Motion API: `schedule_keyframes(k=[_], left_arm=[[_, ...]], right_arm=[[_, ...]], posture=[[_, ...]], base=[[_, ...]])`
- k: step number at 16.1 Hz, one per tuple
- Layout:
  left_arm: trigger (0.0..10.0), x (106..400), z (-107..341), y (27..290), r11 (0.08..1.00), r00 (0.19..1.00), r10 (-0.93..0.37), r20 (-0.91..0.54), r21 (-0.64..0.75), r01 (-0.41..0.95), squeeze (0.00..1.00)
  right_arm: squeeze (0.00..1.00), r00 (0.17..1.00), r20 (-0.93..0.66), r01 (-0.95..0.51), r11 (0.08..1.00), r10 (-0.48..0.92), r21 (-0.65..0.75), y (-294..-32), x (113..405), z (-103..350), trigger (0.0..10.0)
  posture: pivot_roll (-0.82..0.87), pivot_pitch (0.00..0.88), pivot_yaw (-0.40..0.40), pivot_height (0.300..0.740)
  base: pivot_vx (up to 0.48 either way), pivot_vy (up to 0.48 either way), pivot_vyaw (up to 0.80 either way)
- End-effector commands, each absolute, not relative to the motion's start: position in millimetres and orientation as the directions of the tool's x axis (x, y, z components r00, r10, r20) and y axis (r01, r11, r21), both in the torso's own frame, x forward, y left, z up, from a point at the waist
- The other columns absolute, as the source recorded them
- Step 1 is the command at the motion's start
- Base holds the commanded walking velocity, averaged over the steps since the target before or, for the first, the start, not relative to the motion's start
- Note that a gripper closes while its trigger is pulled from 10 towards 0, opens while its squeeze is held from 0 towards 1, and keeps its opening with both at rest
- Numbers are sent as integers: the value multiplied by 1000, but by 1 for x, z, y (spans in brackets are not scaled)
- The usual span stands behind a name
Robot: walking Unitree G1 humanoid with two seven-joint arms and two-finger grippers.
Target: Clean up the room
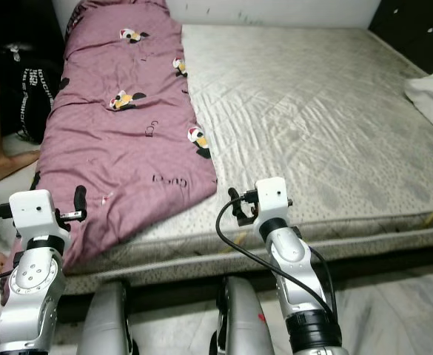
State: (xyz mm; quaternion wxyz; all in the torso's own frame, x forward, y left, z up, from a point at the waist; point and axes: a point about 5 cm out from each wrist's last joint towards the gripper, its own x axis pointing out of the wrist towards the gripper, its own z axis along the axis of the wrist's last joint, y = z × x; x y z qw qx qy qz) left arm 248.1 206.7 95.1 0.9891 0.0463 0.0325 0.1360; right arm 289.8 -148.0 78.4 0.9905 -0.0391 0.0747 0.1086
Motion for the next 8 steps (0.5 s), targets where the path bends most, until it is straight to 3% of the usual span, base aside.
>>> schedule_keyframes(k=[1, 4, 8], left_arm=[[10000, 249, 94, 206, 954, 956, 288, -61, 108, -280, 0], [10000, 250, 89, 214, 932, 928, 359, -98, 81, -352, 0], [10000, 256, 88, 218, 925, 920, 379, -104, 85, -371, 0]], right_arm=[[0, 968, -149, -213, 975, 202, -64, -152, 289, 82, 10000], [0, 968, -147, -218, 973, 206, -77, -155, 288, 85, 10000], [0, 972, -134, -206, 973, 192, -105, -166, 285, 89, 10000]], posture=[[-29, 45, -76, 551], [-46, 52, -78, 547], [-62, 60, -82, 507]], base=[[0, 0, 0], [0, 0, 0], [0, 0, 0]])
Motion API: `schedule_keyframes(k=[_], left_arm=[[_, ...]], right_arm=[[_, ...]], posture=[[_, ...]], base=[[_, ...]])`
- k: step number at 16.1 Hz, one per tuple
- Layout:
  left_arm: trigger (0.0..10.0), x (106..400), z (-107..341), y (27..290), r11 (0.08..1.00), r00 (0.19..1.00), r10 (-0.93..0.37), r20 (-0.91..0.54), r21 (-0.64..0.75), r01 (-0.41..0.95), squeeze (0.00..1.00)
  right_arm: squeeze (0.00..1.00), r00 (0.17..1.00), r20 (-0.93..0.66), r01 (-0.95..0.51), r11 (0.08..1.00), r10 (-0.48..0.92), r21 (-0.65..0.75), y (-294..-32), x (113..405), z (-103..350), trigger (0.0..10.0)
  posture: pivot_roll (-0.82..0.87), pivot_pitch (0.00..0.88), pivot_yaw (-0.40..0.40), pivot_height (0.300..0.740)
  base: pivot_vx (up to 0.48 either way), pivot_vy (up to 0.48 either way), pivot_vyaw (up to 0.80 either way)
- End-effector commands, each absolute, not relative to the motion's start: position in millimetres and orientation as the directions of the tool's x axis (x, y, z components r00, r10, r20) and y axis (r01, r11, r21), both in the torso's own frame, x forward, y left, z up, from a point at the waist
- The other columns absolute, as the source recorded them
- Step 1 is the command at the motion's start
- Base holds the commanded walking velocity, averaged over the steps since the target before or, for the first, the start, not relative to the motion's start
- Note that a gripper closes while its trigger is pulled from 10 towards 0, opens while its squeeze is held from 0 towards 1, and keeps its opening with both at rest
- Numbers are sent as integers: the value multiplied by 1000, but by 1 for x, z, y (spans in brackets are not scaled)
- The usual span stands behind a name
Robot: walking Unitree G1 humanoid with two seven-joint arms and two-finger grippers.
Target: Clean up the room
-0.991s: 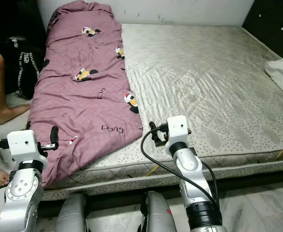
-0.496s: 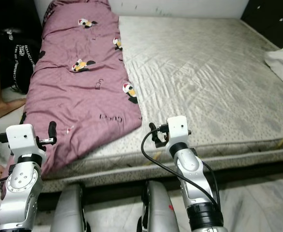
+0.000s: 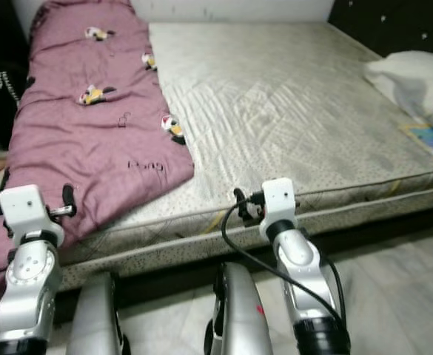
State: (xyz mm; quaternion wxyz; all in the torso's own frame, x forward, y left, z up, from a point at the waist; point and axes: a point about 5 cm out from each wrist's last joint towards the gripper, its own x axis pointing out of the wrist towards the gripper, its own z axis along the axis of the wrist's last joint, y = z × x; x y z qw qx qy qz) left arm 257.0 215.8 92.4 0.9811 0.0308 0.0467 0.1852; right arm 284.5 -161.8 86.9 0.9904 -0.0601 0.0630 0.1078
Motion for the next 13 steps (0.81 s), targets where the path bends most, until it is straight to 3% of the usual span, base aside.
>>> schedule_keyframes(k=[1, 3, 8, 11, 13], left_arm=[[10000, 259, 89, 219, 923, 918, 383, -102, 84, -375, 0], [10000, 263, 96, 220, 921, 918, 388, -76, 73, -383, 0], [10000, 262, 87, 212, 918, 914, 394, -101, 82, -387, 0], [10000, 261, 85, 224, 887, 882, 460, -100, 90, -452, 0], [10000, 261, 76, 237, 870, 859, 492, -143, 117, -479, 0]], right_arm=[[0, 974, -136, -195, 974, 179, -118, -170, 285, 89, 10000], [0, 979, -146, -161, 977, 140, -140, -183, 282, 89, 10000], [0, 978, -156, -165, 974, 141, -153, -186, 280, 88, 10000], [0, 977, -159, -168, 972, 143, -161, -188, 280, 88, 10000], [0, 980, -160, -129, 988, 115, -81, -190, 280, 97, 10000]], posture=[[-61, 62, -86, 507], [-69, 77, -87, 507], [-78, 63, -87, 507], [-85, 61, -91, 507], [-92, 60, -94, 507]], base=[[0, 0, 0], [0, 0, 0], [148, 0, 0], [0, 0, 0], [0, 0, 0]])
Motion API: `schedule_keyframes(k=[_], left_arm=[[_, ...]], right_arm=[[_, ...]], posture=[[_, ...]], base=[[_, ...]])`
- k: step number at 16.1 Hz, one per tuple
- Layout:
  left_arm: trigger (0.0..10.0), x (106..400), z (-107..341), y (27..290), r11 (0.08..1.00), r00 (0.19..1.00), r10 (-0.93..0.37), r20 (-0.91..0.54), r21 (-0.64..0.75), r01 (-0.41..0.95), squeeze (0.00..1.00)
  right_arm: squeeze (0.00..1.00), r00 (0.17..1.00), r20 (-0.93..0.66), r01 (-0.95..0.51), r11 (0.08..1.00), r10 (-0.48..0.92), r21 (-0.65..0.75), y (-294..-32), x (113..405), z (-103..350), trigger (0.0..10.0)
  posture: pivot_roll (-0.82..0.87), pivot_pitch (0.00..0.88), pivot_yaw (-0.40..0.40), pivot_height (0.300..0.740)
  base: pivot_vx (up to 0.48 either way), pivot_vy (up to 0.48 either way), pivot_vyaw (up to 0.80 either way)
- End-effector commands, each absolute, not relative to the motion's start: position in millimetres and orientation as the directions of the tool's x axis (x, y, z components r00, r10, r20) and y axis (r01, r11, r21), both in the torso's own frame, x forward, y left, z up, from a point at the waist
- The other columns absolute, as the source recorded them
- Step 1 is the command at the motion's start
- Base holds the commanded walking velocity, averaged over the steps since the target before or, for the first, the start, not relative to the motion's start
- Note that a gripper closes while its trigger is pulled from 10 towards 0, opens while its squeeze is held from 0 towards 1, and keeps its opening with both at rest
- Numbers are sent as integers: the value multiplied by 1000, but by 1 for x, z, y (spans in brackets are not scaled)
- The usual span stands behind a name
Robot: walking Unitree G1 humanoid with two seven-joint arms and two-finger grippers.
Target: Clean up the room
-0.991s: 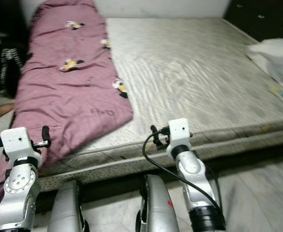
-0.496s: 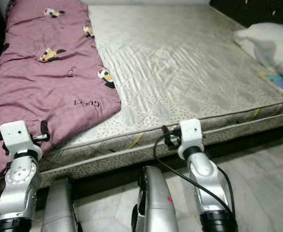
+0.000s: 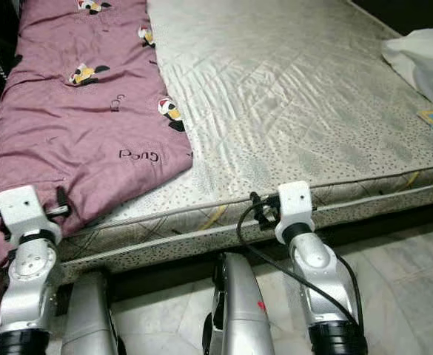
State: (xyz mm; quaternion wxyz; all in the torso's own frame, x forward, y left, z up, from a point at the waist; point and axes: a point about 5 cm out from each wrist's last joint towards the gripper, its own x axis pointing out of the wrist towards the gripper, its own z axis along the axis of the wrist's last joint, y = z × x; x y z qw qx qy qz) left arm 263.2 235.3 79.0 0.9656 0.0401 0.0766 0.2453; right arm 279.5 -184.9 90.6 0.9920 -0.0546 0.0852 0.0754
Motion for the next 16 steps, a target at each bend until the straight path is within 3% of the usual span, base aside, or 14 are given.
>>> schedule_keyframes(k=[1, 6, 9, 10, 12, 16], left_arm=[[10000, 265, 68, 241, 867, 846, 499, -190, 116, -485, 0], [10000, 281, 54, 240, 918, 872, 396, -288, 162, -363, 0], [10000, 289, 48, 210, 964, 926, 166, -339, 251, -81, 0], [10000, 290, 52, 202, 943, 944, 89, -317, 331, 22, 0], [10000, 288, 48, 192, 927, 936, -4, -351, 350, 135, 0], [10000, 272, 44, 165, 758, 876, -278, -395, 470, 453, 0]], right_arm=[[0, 981, -149, -141, 986, 126, -88, -190, 279, 102, 10000], [0, 983, -170, -88, 994, 75, -68, -203, 276, 104, 10000], [0, 984, -169, -73, 995, 61, -70, -204, 276, 105, 10000], [0, 983, -169, -79, 995, 66, -68, -202, 277, 106, 10000], [0, 981, -189, -51, 999, 48, -11, -201, 279, 104, 10000], [0, 982, -188, -25, 1000, 25, 1, -204, 288, 107, 10000]], posture=[[-92, 60, -94, 507], [-131, 49, -86, 507], [-133, 45, -80, 507], [-133, 40, -81, 507], [-125, 35, -89, 507], [-113, 37, -98, 507]], base=[[0, 0, 0], [0, 0, 0], [0, 0, 0], [0, 0, 0], [0, 0, 0], [0, 0, 0]])
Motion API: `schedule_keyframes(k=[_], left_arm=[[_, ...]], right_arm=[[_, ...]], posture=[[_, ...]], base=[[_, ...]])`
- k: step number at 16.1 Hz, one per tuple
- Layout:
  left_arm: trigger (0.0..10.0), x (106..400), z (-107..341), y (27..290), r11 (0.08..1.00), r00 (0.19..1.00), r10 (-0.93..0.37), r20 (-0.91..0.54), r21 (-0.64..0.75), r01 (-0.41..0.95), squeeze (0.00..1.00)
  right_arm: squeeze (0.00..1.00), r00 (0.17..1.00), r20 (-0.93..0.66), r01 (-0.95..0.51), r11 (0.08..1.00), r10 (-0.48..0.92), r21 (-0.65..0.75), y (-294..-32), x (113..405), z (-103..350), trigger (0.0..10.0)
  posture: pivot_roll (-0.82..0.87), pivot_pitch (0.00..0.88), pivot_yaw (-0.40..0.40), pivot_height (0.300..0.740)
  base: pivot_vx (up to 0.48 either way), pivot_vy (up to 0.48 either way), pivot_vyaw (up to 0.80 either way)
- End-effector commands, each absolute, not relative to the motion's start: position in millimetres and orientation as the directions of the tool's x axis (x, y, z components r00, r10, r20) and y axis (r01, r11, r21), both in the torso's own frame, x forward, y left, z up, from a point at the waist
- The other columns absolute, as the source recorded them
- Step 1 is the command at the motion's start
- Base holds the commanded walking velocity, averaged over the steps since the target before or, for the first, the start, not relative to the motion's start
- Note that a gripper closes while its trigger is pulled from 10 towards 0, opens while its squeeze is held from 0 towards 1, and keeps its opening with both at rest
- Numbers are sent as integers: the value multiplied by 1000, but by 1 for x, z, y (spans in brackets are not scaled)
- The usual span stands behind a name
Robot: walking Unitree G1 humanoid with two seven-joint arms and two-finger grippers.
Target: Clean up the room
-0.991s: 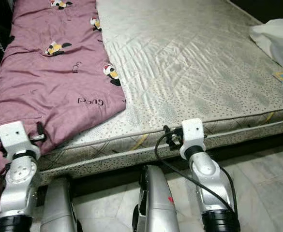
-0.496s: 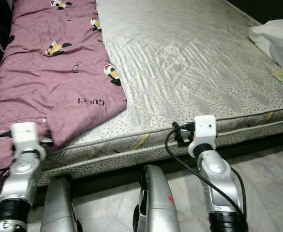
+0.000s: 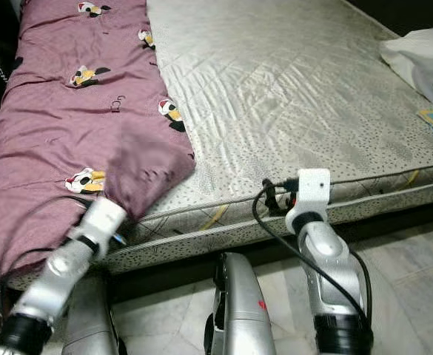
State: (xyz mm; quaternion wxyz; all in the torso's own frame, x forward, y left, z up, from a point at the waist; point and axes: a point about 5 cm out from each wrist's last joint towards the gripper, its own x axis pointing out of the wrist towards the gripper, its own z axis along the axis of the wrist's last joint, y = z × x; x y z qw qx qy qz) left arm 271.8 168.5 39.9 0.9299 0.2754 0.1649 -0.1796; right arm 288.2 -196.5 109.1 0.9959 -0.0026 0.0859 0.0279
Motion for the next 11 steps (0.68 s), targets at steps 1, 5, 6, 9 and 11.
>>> schedule_keyframes(k=[1, 5, 6, 9, 11], left_arm=[[10000, 267, 43, 161, 692, 857, -318, -407, 518, 503, 0], [10000, 257, 50, 136, 605, 812, -460, -360, 542, 583, 0], [10000, 258, 56, 126, 613, 807, -496, -320, 529, 587, 0], [10000, 270, 87, 119, 710, 882, -462, -98, 556, 433, 0], [10000, 275, 97, 123, 772, 914, -404, -24, 528, 355, 0]], right_arm=[[0, 981, -190, -24, 1000, 24, 2, -204, 288, 107, 10000], [0, 980, -194, -34, 999, 34, 0, -197, 289, 104, 10000], [0, 980, -193, -36, 999, 35, -2, -195, 289, 103, 10000], [0, 981, -191, -43, 999, 39, -17, -193, 288, 102, 10000], [0, 983, -182, -39, 999, 34, -24, -194, 289, 104, 10000]], posture=[[-108, 36, -101, 507], [-99, 36, -100, 507], [-93, 35, -98, 507], [-94, 34, -97, 507], [-91, 34, -98, 507]], base=[[0, 0, 0], [0, 0, 0], [0, 0, 0], [0, 0, 0], [0, 0, 0]])
